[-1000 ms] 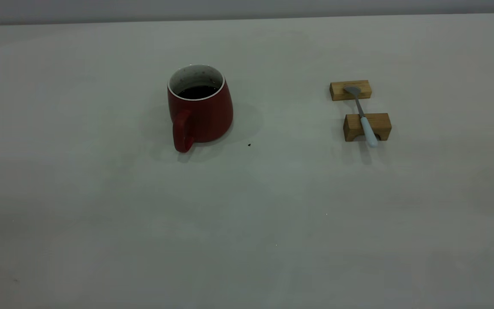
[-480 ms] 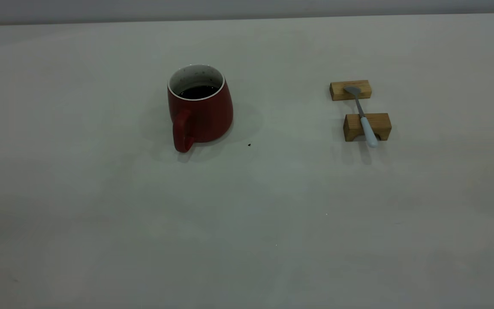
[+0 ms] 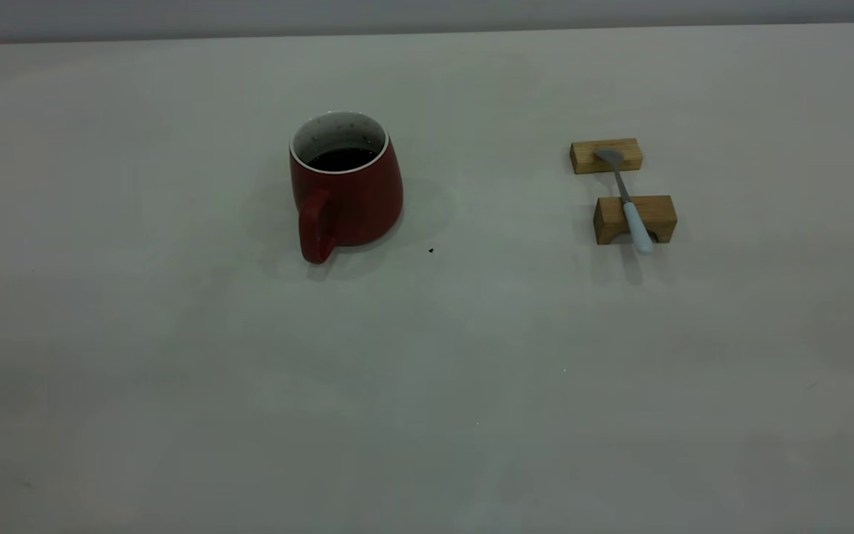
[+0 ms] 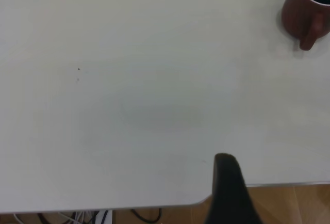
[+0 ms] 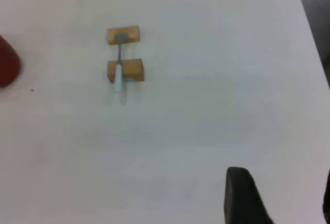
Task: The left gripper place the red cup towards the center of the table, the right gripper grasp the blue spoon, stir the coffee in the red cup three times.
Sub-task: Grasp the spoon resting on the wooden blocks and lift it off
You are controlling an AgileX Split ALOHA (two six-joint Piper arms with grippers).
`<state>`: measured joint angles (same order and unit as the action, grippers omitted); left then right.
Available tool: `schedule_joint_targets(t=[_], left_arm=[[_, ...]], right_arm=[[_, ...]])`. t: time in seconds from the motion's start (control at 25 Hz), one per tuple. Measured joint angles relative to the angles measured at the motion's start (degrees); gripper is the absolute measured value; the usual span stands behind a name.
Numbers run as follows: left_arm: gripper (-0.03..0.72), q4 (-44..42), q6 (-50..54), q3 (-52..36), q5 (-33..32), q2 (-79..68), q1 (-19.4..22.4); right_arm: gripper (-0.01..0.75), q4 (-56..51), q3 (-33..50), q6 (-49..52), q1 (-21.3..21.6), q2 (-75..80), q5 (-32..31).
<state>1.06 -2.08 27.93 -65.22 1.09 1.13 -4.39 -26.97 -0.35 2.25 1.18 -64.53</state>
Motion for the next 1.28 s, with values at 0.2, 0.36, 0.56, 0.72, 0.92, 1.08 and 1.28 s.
schedule_joint_targets(t=[0.2,0.36,0.56,0.72,0.92,1.08,1.28], left_arm=[[0.551,0.00,0.00,0.00,0.00,0.00,0.00],[0.551,0.00,0.00,0.00,0.00,0.00,0.00],[0.551,0.00,0.00,0.00,0.00,0.00,0.00],[0.551,0.00,0.00,0.00,0.00,0.00,0.00],[0.551,0.00,0.00,0.00,0.00,0.00,0.00],[0.551,0.00,0.00,0.00,0.00,0.00,0.00],[0.551,0.00,0.00,0.00,0.00,0.00,0.00]], right_arm=[[0.475,0.12,-4.35,0.67,0.00,6.51,2.52],[0.584,-0.26,-9.80,2.00,0.00,22.63,5.83],[0.652,-0.46,-16.02,0.91,0.00,48.07,11.27],[0.657,-3.64,-20.67,-4.40,-0.06,67.22,15.30],[0.657,-5.27,-26.70,-8.87,-3.14,87.75,21.00],[0.657,-5.45,-33.28,-9.41,-6.80,102.13,23.19],[0.659,-5.57,-41.99,-9.65,-9.91,116.38,23.09]])
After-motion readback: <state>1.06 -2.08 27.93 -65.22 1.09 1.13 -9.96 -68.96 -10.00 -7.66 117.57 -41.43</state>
